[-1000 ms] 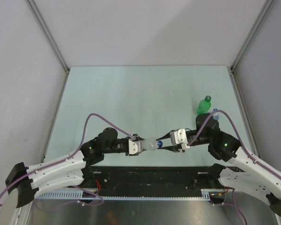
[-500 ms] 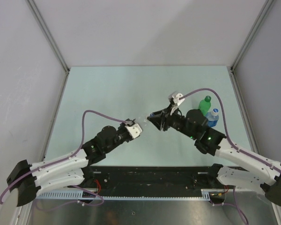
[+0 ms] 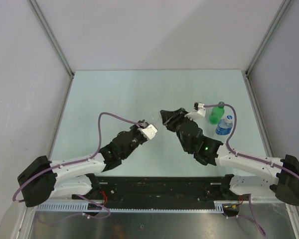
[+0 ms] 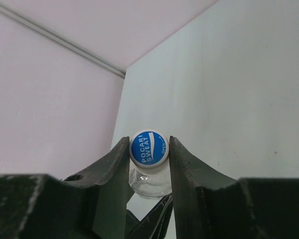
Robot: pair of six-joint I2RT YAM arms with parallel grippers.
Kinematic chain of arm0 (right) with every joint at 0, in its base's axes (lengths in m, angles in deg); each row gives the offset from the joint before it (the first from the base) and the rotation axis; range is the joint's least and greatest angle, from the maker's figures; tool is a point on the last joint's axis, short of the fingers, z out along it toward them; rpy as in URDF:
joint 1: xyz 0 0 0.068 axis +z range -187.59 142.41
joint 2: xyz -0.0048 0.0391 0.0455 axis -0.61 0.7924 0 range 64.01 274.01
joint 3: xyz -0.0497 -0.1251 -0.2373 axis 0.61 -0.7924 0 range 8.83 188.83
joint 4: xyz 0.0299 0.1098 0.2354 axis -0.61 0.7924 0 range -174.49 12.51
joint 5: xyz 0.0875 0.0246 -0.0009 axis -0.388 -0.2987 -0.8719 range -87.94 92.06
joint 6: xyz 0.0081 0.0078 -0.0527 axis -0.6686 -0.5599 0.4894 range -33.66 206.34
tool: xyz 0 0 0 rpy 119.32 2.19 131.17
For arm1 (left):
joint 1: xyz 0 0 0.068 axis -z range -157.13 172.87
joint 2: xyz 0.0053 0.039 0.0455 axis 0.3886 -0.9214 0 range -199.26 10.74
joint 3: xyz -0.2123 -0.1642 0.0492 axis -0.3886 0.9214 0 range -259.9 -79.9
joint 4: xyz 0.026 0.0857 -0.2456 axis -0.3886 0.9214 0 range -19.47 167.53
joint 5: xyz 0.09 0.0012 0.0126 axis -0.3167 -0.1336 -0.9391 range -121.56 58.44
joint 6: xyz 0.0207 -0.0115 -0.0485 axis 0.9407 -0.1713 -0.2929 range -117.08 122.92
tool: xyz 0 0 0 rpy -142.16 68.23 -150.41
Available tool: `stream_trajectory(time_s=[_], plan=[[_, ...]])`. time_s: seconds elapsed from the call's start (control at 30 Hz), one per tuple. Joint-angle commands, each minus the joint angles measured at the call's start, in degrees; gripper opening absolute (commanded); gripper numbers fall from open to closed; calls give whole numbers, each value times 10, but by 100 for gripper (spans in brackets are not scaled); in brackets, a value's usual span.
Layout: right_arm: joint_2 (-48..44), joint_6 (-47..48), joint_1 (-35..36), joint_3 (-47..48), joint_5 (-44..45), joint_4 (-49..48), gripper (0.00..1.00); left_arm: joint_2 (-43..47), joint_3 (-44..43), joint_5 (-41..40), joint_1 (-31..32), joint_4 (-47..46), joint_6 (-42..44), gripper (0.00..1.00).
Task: Screw on the bottle caps
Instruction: Screw the bottle cap onto the plastic bottle.
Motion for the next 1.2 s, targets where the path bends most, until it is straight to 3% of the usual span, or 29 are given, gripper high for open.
stream_trajectory(time_s=[0.0, 0.13, 0.37, 0.43, 0.6, 0.77, 0.93, 1.17], plan=[[2, -25, -16, -4, -12, 19, 7, 25, -6, 0, 12, -151, -12, 0], [-32, 165, -44, -4, -157, -21, 51, 53, 44, 13, 12, -151, -32, 0], [-141, 463, -74, -5, -387, 2, 88, 87, 97, 68, 12, -150, -64, 0], [-174, 543, -86, -5, -442, 46, 91, 96, 107, 84, 12, -150, -66, 0], [-243, 754, -121, -5, -683, 168, 94, 128, 116, 144, 11, -123, -59, 0], [-274, 987, -134, -5, -853, 315, 93, 167, 86, 272, 10, 5, -50, 0], [-282, 1035, -136, -5, -889, 360, 88, 189, 70, 354, 9, 80, -43, 0], [-254, 984, -135, -5, -911, 314, 82, 184, 53, 392, 9, 121, -33, 0]])
